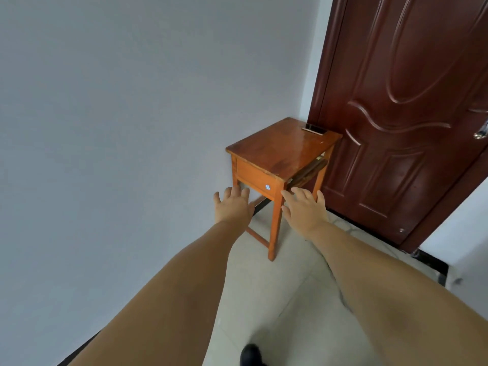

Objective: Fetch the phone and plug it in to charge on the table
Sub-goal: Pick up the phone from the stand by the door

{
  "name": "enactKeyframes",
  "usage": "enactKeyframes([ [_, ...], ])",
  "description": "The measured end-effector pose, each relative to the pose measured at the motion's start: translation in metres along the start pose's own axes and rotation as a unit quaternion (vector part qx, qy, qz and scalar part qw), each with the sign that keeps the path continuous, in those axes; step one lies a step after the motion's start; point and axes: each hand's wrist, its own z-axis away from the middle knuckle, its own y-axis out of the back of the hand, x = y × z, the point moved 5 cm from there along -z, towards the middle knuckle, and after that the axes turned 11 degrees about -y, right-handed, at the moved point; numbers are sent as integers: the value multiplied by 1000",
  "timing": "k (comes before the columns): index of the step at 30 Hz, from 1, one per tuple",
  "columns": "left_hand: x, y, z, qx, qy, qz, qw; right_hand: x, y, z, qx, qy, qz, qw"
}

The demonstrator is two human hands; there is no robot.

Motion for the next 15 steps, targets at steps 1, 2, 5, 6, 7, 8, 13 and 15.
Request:
enactKeyframes([
  [1, 1, -5, -20, 4, -1, 3, 1000, 6, -5, -19, 1, -4, -1, 1000],
  [2, 1, -11, -47, 6, -3, 7, 1000, 14, -11, -43, 3, -7, 0, 1000],
  [5, -3, -26, -120, 3, -2, 19, 1000, 34, -23, -109, 1, -19, -9, 1000],
  [6, -4, -31, -147, 1, -2, 22, 1000, 42, -25, -132, 0, -23, -8, 1000],
  [7, -6, -32, -169, -4, 3, 24, 1000, 48, -25, -151, -5, -26, -6, 1000],
  [8, -6, -33, -191, -4, 3, 27, 1000, 56, -24, -170, -8, -26, 0, 1000],
  [13, 15, -36, -305, 12, -24, 45, 999, 118, -22, -265, -15, -66, 5, 998],
  [15, 28, -39, -335, 15, -44, 51, 998, 139, -28, -288, -29, -82, 7, 996],
])
